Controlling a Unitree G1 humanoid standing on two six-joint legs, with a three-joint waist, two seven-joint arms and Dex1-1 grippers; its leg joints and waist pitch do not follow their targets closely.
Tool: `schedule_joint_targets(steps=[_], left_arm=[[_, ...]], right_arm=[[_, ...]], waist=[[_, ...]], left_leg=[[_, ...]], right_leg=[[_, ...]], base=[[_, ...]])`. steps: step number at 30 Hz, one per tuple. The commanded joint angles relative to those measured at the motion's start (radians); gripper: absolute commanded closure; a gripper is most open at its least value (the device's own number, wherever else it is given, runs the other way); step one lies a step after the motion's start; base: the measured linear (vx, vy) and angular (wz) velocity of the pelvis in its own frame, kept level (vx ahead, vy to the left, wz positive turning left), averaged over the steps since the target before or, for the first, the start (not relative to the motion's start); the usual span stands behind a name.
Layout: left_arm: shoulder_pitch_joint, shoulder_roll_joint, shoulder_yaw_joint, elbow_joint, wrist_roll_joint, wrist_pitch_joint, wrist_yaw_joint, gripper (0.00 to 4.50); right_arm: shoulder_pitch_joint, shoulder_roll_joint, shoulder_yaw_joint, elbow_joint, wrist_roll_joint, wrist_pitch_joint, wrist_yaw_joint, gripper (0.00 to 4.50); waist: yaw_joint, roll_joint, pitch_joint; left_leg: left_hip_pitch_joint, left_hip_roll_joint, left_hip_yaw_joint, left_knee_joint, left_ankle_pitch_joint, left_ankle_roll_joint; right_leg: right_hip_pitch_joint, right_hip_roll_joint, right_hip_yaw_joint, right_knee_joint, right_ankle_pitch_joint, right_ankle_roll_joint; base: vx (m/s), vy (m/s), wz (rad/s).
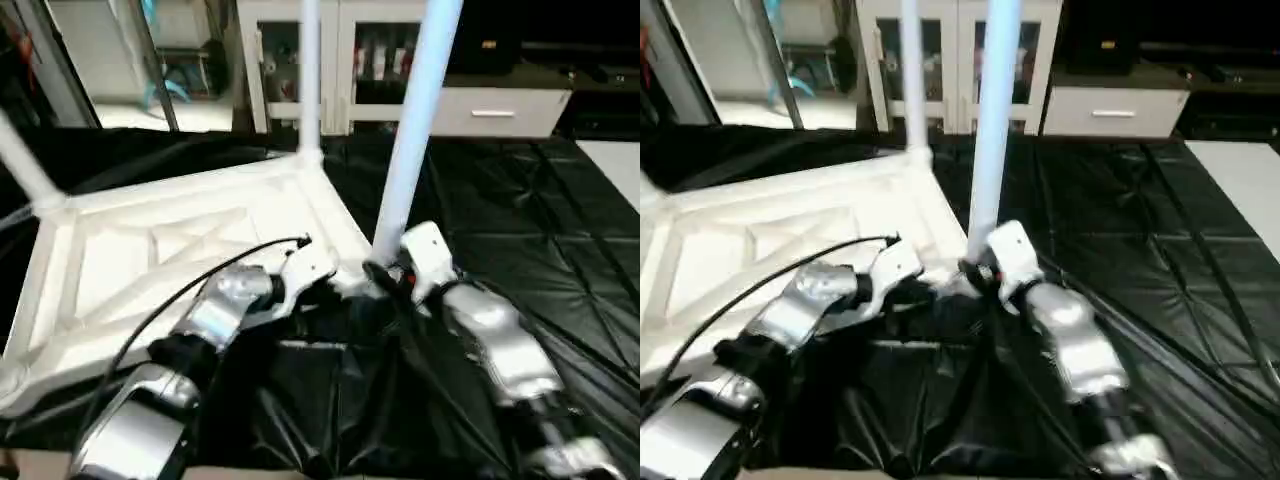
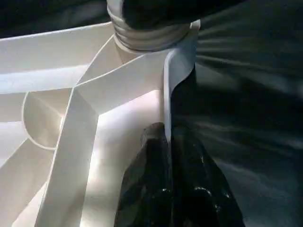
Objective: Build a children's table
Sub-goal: Rotate leg to tighten
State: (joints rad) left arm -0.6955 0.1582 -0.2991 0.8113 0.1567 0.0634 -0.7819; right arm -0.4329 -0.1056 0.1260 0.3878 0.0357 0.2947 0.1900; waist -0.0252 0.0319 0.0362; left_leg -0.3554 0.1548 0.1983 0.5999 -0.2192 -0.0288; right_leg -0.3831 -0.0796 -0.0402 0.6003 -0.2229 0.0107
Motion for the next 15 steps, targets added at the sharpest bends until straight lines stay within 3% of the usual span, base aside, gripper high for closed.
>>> schedule_joint_targets(steps=[1,4,5,10,12,15], left_arm=[[0.004,-0.031,0.042,0.016,-0.021,0.000,0.077,4.50],[-0.001,-0.042,0.045,0.029,-0.016,0.000,0.102,4.50],[-0.001,-0.044,0.043,0.036,-0.012,-0.008,0.104,4.50],[0.013,-0.029,0.034,0.037,-0.005,-0.022,0.106,4.50],[0.020,-0.021,0.027,0.032,-0.003,-0.025,0.096,4.50],[0.035,-0.003,0.013,0.010,0.003,-0.026,0.063,4.50]], right_arm=[[-0.003,0.031,-0.081,0.158,-0.022,0.087,-0.197,2.18],[-0.027,0.076,-0.072,0.188,-0.016,0.059,-0.197,2.24],[-0.037,0.096,-0.055,0.190,-0.003,0.023,-0.136,2.30],[-0.015,0.076,-0.017,0.115,0.039,-0.049,0.034,2.31],[0.000,0.051,-0.022,0.069,0.076,-0.027,0.093,1.82],[0.031,-0.013,-0.023,-0.031,0.143,0.042,0.219,1.69]], waist=[[-0.006,-0.014,-0.030],[-0.001,-0.011,-0.032],[-0.001,-0.014,-0.033],[0.010,-0.015,-0.035],[0.015,-0.016,-0.034],[0.025,-0.020,-0.034]], left_leg=[[0.005,0.073,-0.061,-0.103,-0.398,-0.039],[0.010,0.076,-0.056,-0.104,-0.394,-0.037],[0.004,0.075,-0.053,-0.105,-0.381,-0.028],[0.005,0.076,-0.044,-0.098,-0.325,0.007],[0.007,0.075,-0.040,-0.096,-0.309,0.030],[0.004,0.076,-0.039,-0.095,-0.280,0.055]], right_leg=[[0.004,-0.081,0.046,-0.106,-0.475,-0.159],[0.006,-0.080,0.047,-0.103,-0.395,-0.175],[0.012,-0.080,0.048,-0.098,-0.336,-0.192],[0.019,-0.083,0.053,-0.096,-0.276,-0.210],[0.019,-0.083,0.053,-0.100,-0.286,-0.213],[0.024,-0.083,0.053,-0.102,-0.325,-0.199]], base=[[0.000,0.000,0.00],[0.000,0.000,0.00],[0.000,0.000,0.00],[0.000,0.000,0.00],[0.000,0.000,0.00],[0.000,0.000,0.00]])
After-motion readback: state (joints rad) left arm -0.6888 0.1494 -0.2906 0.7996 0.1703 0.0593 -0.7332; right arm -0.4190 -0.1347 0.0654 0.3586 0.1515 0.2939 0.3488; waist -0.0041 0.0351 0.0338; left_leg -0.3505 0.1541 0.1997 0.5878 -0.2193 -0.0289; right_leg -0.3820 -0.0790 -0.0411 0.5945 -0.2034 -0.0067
